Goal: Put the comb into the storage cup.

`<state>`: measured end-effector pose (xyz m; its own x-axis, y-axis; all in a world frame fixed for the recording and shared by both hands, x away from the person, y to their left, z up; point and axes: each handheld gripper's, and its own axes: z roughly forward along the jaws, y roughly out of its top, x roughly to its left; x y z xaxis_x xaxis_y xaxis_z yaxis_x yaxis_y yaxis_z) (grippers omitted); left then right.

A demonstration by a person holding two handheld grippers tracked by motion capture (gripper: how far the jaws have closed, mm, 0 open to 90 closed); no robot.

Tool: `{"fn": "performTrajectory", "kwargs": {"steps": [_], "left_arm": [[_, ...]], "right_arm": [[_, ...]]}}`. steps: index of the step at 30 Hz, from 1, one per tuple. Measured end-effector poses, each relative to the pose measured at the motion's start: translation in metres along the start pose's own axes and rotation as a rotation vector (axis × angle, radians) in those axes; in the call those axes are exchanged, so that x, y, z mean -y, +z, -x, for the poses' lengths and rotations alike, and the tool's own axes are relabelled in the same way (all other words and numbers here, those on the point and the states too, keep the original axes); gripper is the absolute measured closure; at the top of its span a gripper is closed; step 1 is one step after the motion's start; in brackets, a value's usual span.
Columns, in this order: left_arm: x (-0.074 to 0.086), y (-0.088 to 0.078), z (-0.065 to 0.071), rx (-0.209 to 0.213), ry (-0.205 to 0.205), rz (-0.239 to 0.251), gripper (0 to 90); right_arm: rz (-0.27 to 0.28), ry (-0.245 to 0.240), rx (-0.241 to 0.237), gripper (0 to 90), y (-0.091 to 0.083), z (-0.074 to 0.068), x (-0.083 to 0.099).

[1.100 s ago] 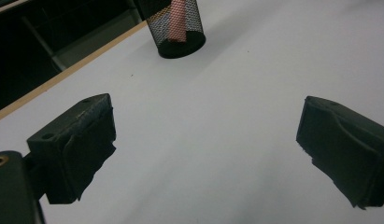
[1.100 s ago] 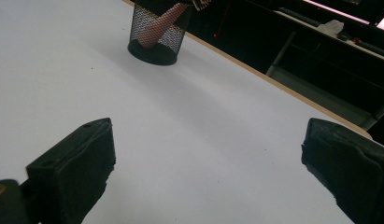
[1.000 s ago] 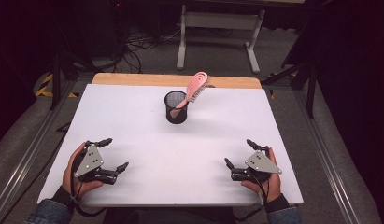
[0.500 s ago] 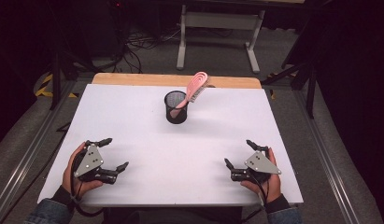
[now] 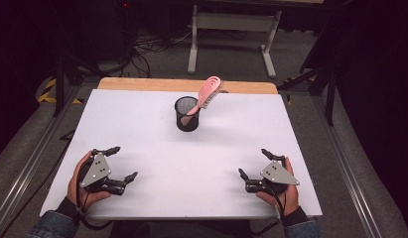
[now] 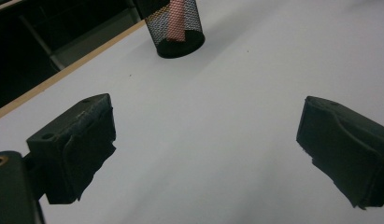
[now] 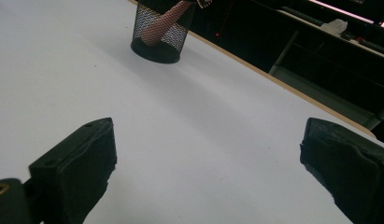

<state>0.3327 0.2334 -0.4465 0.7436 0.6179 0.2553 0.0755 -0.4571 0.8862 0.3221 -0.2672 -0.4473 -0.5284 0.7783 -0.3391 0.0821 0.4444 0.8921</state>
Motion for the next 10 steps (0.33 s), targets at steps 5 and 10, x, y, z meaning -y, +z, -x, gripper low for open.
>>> {"fn": "performTrajectory", "kwargs": {"steps": [5, 10], "left_arm": [[0.0002, 0.0003, -0.0001, -0.003, 0.0, -0.002, 5.6], [0.0008, -0.0004, -0.0004, -0.01, -0.006, -0.005, 5.6]], "right_arm": [[0.005, 0.007, 0.0, 4.5, -0.0005, 0.0011, 0.0004], [0.006, 0.008, -0.003, 4.5, 0.0004, 0.0009, -0.0002]]}}
